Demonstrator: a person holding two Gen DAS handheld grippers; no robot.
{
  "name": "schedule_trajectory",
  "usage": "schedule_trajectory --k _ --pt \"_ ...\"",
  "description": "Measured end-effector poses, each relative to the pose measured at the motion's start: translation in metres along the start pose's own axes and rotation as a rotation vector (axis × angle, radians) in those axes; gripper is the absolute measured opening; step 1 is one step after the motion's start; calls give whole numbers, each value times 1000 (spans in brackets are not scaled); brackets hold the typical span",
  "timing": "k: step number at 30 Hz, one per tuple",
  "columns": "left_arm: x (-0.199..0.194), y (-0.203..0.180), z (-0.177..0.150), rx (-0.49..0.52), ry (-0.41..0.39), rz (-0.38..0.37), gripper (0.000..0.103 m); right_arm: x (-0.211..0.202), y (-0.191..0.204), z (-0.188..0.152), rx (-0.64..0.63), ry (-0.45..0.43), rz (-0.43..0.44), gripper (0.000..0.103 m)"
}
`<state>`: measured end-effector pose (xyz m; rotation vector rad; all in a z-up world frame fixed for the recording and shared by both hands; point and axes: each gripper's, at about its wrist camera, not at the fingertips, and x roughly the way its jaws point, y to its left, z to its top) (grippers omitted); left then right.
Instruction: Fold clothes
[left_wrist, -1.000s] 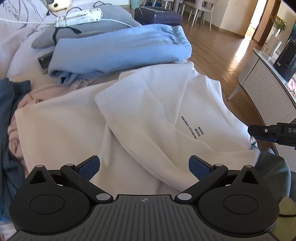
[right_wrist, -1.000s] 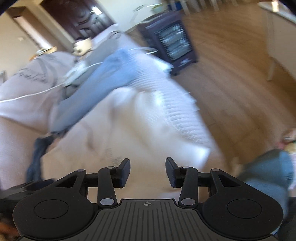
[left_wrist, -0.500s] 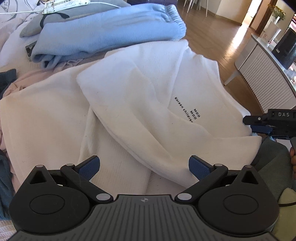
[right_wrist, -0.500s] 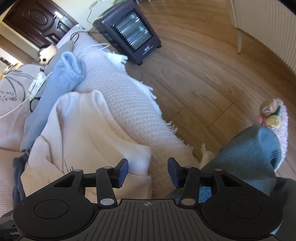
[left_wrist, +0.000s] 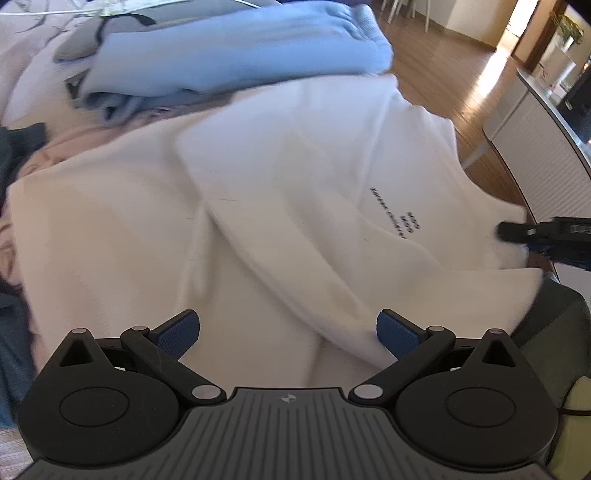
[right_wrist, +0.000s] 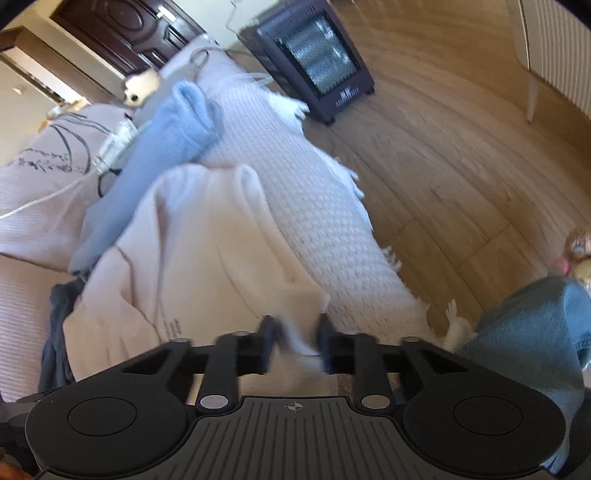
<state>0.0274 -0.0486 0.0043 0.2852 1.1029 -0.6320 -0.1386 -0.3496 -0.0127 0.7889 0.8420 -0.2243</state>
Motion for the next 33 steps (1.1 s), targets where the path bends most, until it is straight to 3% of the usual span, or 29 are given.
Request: schedule_trajectory --k 4,7,12,15,18,21,25,30,33 --pt "-13 25 -8 -44 -18 40 103 -24 24 -2 -34 -83 110 13" --pt "-31 50 -19 -100 -35 83 103 -33 60 -5 -103 -81 227 13" --pt "-82 95 -45 -206 -113 192 103 -29 141 -22 -273 22 432 13" --pt "-113 121 -60 -269 -165 267 103 -10 194 -44 -398 148 523 13" --pt "-135 144 -70 -332 -211 318 103 16 237 -79 -539 288 547 13" --pt "-137 156 -73 -365 -215 326 103 48 264 -114 -656 411 505 13" --pt "-127 160 -76 -375 -195 300 103 89 269 -152 -741 534 396 18" --pt "-107 156 -74 -361 -167 253 103 101 257 -160 -727 571 353 21" --pt "-91 156 -71 -366 -139 221 103 89 254 -156 -728 549 383 31"
